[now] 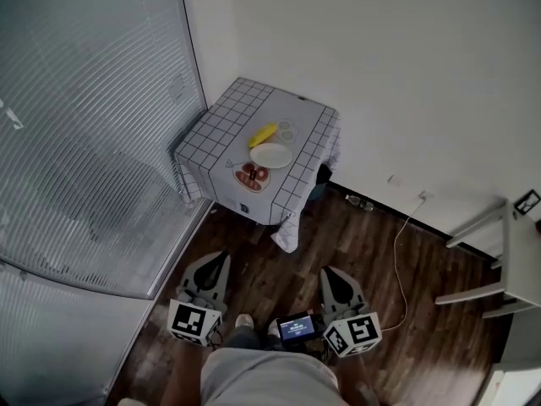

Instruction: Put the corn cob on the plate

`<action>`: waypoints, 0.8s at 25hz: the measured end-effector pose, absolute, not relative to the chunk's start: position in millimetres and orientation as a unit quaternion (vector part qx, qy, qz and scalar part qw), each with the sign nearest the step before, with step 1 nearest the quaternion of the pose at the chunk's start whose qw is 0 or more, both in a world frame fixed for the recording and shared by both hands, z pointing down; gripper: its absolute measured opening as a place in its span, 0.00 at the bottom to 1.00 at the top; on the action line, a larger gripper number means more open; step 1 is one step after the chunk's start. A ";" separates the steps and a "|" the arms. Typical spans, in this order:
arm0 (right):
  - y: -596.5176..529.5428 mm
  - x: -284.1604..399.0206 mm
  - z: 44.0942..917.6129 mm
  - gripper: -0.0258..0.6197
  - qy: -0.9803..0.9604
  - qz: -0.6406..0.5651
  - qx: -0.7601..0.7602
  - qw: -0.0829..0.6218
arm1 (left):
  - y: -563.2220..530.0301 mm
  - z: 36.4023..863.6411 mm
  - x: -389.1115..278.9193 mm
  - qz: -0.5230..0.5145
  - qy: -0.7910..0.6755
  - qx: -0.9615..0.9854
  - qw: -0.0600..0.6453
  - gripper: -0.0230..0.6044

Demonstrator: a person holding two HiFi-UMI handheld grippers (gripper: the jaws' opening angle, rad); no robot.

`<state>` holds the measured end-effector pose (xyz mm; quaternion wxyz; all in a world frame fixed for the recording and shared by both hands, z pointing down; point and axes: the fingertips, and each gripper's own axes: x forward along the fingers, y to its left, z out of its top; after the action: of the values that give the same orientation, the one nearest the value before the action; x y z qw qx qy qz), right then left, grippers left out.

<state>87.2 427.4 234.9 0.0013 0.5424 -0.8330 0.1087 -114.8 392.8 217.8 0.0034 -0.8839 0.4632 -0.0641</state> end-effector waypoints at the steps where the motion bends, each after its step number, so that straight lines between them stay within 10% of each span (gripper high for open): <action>1: 427.4 88.5 236.1 0.05 -0.833 0.109 0.543 0.002 | 392.3 219.9 -113.3 -0.066 0.464 -0.883 0.004 0.05; 20: 353.1 109.7 232.6 0.05 -0.829 0.102 0.550 -0.014 | 312.2 223.8 -101.6 -0.036 0.479 -0.876 -0.032 0.05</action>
<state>109.7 353.1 232.6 -0.0141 0.5500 -0.8287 0.1023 -101.6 312.2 223.8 -0.0325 -0.8763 0.4794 -0.0359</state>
